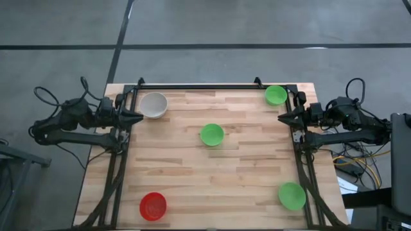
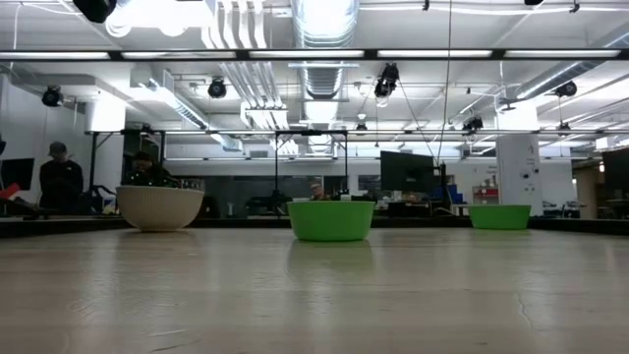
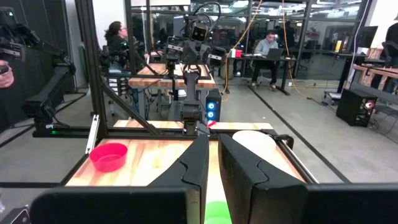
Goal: Nest bowls inside each other
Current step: Stack the middle green bowl on the gray bowl
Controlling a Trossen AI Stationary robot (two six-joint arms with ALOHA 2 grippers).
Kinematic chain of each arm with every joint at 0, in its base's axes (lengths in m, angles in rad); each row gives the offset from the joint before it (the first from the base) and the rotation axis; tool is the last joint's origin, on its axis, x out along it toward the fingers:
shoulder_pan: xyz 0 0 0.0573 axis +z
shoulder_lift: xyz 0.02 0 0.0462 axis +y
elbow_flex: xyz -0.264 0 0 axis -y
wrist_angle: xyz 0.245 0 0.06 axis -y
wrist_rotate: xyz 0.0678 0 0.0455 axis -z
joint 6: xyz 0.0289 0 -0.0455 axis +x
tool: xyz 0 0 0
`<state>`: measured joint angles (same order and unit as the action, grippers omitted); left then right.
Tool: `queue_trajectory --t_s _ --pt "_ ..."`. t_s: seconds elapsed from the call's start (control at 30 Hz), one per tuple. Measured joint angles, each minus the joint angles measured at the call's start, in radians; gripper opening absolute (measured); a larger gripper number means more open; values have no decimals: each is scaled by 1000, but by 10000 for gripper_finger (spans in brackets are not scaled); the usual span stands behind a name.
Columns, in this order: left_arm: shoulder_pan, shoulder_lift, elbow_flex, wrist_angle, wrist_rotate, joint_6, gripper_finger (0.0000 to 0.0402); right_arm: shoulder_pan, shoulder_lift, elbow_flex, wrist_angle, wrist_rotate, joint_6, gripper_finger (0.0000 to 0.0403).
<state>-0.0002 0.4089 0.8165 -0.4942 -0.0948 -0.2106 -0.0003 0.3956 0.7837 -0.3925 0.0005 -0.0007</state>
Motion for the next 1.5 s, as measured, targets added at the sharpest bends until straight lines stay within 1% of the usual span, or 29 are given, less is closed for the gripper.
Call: queue_trajectory --t_s 0.2,0.4,0.7,1.0,1.13,1.23,1.3,1.37,1.5 --pt "0 28 51 -51 -17 -2 42 0 0 0 0 0 0 34" --pt "0 95 124 -166 -64 -31 42 0 0 0 0 0 0 34" --pt "0 191 197 -196 -79 -8 42 0 0 0 0 0 0 34" --pt "17 260 222 -204 -79 -104 42 0 0 0 0 0 0 34" --pt "42 305 239 -205 -79 -177 42 0 0 0 0 0 0 34" --pt "76 353 263 -203 -77 -250 42 0 0 0 0 0 0 34" --pt "95 390 283 -203 -53 -283 42 0 0 0 0 0 0 34" --pt "107 432 303 -203 -21 -288 42 0 0 0 0 0 0 34" --pt "117 524 352 -201 -12 -305 42 0 0 0 0 0 0 34"
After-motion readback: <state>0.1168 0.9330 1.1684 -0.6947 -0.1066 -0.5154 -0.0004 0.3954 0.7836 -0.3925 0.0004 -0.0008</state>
